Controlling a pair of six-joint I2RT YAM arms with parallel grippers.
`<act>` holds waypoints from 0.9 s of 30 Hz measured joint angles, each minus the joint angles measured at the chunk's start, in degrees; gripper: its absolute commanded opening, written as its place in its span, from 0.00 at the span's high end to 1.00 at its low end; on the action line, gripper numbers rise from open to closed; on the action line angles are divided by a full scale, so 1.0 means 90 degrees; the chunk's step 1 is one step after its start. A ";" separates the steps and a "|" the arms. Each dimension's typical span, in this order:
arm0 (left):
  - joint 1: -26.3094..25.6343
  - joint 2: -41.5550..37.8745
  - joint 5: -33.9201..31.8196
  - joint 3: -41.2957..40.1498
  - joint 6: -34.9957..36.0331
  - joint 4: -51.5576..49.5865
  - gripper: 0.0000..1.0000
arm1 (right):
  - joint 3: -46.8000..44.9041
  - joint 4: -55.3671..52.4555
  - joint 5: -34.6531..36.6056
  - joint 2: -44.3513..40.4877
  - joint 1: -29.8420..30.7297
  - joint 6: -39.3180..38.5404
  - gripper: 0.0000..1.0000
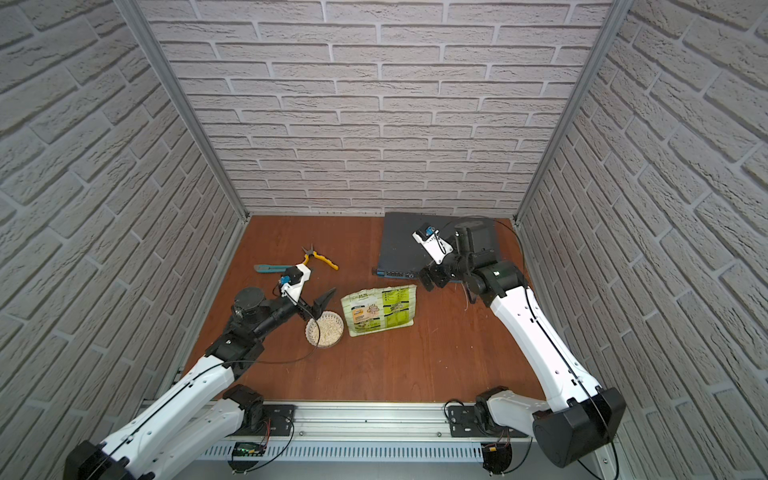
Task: Pour the oats into the breakfast bowl
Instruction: Reset both arms
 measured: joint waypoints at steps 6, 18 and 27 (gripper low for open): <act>0.0342 -0.0209 -0.2246 0.0005 -0.0546 -0.0542 0.02 | -0.2091 0.1292 0.1426 -0.0988 -0.0653 0.1353 0.00; 0.1430 0.0126 -0.4284 -0.0350 -0.1763 -0.1217 0.02 | -0.4901 0.4833 0.2618 -0.0588 -0.1409 0.2446 0.01; 0.1892 0.0636 -0.4167 -0.0750 -0.1758 -0.0474 0.02 | -0.5693 0.8065 0.2164 0.1022 -0.1780 0.2436 0.01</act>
